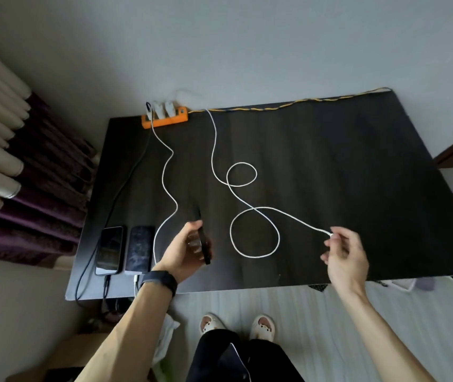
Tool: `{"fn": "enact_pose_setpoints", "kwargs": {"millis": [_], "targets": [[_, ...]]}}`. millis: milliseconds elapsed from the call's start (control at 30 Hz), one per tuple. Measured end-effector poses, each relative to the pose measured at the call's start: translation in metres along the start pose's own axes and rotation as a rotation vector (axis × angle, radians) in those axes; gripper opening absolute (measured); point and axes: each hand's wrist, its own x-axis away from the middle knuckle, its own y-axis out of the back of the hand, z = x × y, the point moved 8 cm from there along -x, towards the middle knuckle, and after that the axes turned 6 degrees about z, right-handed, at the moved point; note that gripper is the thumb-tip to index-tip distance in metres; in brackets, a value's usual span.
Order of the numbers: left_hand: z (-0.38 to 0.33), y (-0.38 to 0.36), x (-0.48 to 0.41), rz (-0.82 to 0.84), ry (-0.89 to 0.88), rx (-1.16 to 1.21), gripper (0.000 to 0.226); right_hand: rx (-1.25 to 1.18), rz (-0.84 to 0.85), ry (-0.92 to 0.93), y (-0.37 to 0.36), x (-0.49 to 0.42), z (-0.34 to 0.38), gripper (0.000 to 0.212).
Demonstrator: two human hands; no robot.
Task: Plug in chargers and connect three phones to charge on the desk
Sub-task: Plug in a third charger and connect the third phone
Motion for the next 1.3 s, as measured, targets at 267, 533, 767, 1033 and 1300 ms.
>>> {"fn": "enact_pose_setpoints", "kwargs": {"millis": [267, 533, 767, 1033, 1300], "targets": [[-0.025, -0.068, 0.012, 0.196, -0.088, -0.145, 0.032, -0.320, 0.210, 0.137, -0.017, 0.006, 0.083, 0.015], [-0.027, -0.091, 0.026, 0.201, -0.093, -0.193, 0.041, -0.357, 0.273, 0.173, -0.010, 0.018, 0.108, 0.015], [-0.042, -0.095, 0.029, 0.123, -0.169, 0.008, 0.027, -0.540, 0.400, 0.043, -0.012, 0.035, 0.110, 0.025], [-0.036, -0.112, 0.038, 0.163, -0.178, 0.005, 0.028, -0.444, 0.451, 0.094, -0.012, 0.058, 0.118, 0.034], [-0.026, -0.135, 0.043, 0.168, -0.158, 0.069, 0.038, -0.402, 0.426, 0.065, -0.001, 0.070, 0.116, 0.010]]}}
